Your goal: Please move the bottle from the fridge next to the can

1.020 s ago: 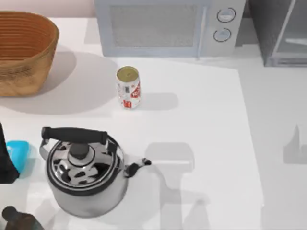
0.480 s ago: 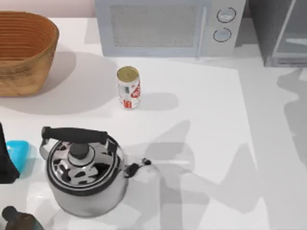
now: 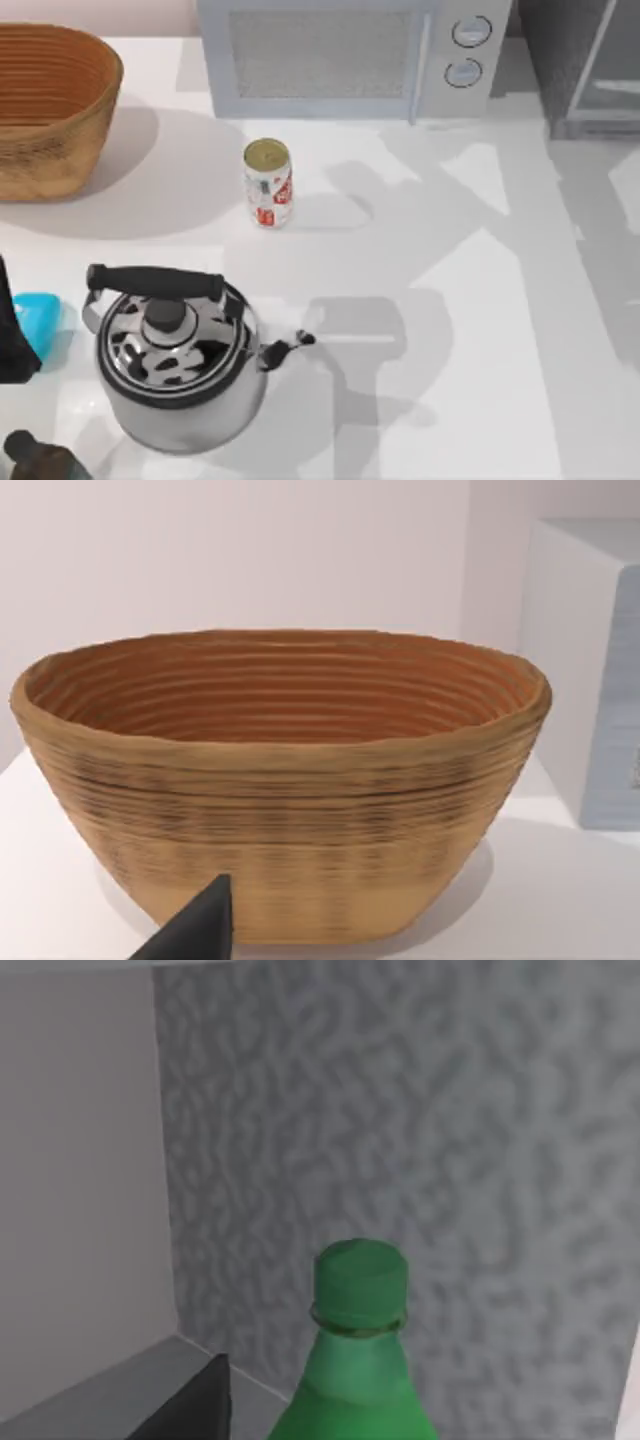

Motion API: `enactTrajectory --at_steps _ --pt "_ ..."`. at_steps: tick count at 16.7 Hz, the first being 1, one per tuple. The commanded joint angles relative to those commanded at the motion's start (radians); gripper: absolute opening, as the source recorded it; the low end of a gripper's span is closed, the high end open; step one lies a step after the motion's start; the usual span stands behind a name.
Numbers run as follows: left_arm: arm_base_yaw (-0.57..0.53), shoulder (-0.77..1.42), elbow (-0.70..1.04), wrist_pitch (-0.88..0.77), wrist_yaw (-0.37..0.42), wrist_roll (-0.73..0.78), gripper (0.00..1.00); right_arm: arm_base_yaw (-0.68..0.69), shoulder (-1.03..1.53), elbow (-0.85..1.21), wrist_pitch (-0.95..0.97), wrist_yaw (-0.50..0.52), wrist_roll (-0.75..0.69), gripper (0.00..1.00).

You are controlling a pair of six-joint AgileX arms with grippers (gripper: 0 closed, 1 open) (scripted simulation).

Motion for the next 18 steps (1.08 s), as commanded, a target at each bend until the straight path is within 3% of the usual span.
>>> enactTrajectory --at_steps 4,8,18 --pt "0.000 0.000 0.000 0.000 0.000 0.000 1.00 0.012 0.292 0.173 0.113 0.144 -0.002 1.00" --pt "0.000 0.000 0.000 0.000 0.000 0.000 1.00 0.017 0.436 0.267 0.174 0.221 -0.002 1.00" --pt "0.000 0.000 0.000 0.000 0.000 0.000 1.00 -0.022 0.472 0.329 0.153 0.188 -0.003 1.00"
